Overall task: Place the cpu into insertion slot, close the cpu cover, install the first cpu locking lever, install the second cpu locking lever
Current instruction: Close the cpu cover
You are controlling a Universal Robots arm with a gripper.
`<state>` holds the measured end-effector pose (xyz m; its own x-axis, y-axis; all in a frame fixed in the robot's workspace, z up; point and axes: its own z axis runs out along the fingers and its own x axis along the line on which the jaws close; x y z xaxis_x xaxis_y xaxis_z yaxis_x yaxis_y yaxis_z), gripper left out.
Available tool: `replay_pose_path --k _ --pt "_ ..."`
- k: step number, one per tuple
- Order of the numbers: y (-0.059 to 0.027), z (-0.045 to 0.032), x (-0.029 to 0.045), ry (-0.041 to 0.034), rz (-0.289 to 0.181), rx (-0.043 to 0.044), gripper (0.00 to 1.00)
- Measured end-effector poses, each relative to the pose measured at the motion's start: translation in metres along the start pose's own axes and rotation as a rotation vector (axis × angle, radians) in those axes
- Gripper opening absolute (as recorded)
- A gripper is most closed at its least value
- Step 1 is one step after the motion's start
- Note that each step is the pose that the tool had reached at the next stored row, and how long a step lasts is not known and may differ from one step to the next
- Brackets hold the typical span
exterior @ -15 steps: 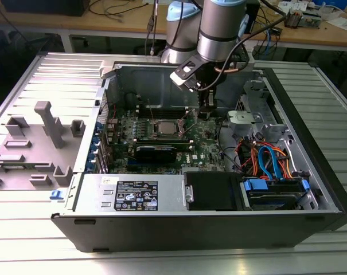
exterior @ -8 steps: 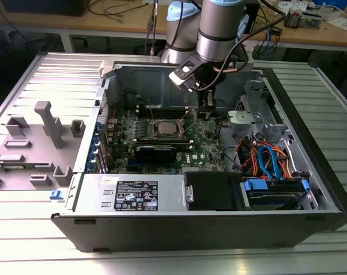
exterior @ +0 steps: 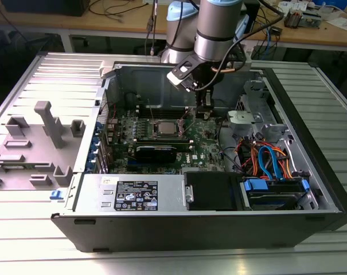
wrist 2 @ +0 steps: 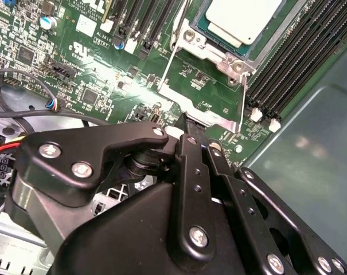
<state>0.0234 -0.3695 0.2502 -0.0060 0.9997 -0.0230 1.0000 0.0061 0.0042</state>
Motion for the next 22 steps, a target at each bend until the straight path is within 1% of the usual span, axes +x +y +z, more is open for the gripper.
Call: replay_pose_path --k 7,13,18,22 --pt "-0.0037 -0.0033 0.0 0.0004 0.0 0.0 0.11" --pt "-0.0089 -0.0037 -0.0001 0.0004 0.0 0.0 0.11" --pt "-0.0182 -0.0037 0.0 0.0005 0.0 0.0 0.11" --pt "-0.023 -0.0037 0.0001 0.0005 0.0 0.0 0.11"
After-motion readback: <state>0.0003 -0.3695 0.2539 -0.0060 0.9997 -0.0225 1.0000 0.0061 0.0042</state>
